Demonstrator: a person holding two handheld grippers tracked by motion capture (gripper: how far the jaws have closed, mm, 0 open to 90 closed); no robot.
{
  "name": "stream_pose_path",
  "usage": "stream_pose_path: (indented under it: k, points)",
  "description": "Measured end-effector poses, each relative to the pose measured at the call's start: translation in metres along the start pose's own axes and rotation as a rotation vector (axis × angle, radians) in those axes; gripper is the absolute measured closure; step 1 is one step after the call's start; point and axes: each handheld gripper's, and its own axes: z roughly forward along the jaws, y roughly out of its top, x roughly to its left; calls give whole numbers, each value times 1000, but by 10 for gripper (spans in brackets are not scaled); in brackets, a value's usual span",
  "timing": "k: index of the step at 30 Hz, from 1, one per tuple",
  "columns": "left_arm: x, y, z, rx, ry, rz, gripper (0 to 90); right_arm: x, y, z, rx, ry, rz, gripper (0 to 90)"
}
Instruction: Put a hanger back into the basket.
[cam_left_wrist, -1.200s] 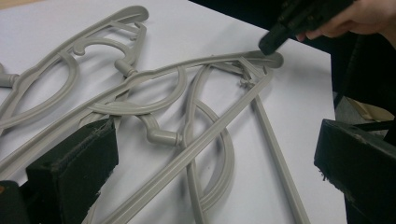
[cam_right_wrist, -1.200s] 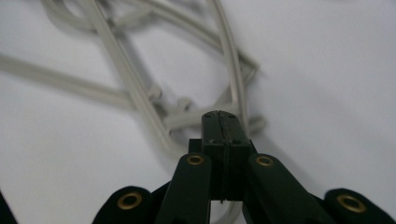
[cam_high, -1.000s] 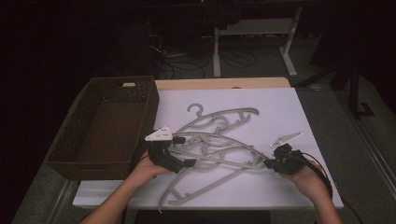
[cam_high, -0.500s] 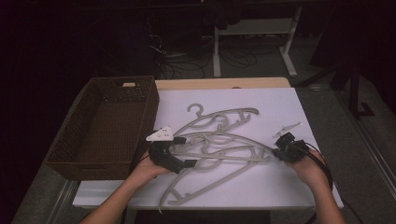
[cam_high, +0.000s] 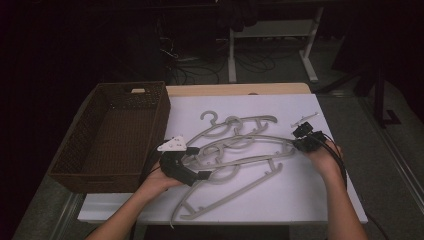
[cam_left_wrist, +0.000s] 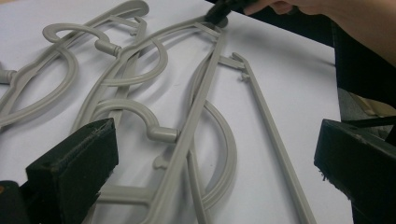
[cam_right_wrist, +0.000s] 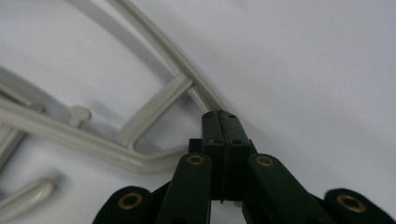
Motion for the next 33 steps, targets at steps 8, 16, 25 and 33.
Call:
stream_pose_path:
  k: [8,16,25,33]
  points:
    - [0,0,1,4,-3,0,0,-9,9,12,-30,-1,33,891]
    - [0,0,0,12,5,0,0,-7,2,-9,-102,56,72,881]
    - [2,0,-1,20,16,-3,0,17,-26,-34,-211,173,72,564]
    - [3,0,0,31,26,-6,0,35,-51,-41,-283,217,90,265]
